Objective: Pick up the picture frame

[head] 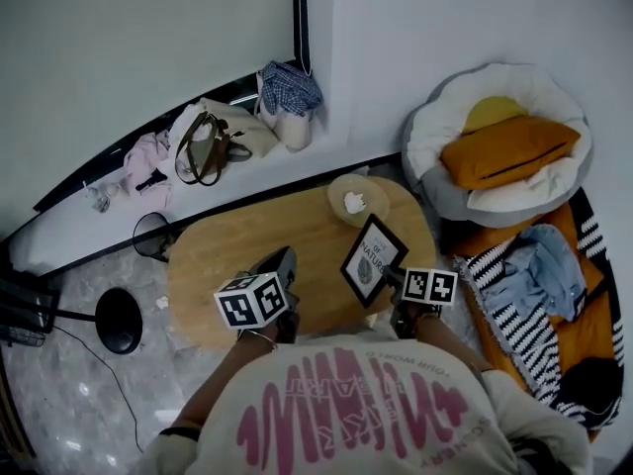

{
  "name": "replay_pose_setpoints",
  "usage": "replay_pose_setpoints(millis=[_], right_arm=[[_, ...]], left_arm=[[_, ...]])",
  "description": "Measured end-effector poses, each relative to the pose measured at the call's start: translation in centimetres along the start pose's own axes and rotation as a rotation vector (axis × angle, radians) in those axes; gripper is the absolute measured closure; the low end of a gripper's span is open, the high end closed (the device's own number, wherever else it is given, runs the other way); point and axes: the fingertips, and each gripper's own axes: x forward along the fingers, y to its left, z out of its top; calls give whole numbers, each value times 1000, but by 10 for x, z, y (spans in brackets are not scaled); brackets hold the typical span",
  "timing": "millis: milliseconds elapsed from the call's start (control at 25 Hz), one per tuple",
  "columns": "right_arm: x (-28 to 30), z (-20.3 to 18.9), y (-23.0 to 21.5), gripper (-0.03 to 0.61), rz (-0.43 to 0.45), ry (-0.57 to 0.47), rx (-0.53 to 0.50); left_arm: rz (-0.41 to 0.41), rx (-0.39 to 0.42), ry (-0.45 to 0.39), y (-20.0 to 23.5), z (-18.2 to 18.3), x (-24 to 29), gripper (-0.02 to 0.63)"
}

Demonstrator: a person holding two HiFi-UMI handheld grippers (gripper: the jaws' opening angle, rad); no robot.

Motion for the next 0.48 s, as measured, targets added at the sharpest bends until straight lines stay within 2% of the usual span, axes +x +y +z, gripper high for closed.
replay_pose_setpoints(millis=[280, 480], right_arm=[[-10, 21, 35, 505, 51, -90, -41], [-23, 26, 55, 505, 73, -141, -67]], left_arm=[[-24, 23, -35, -4, 14, -10, 609], [-23, 28, -33, -3, 10, -17, 609]])
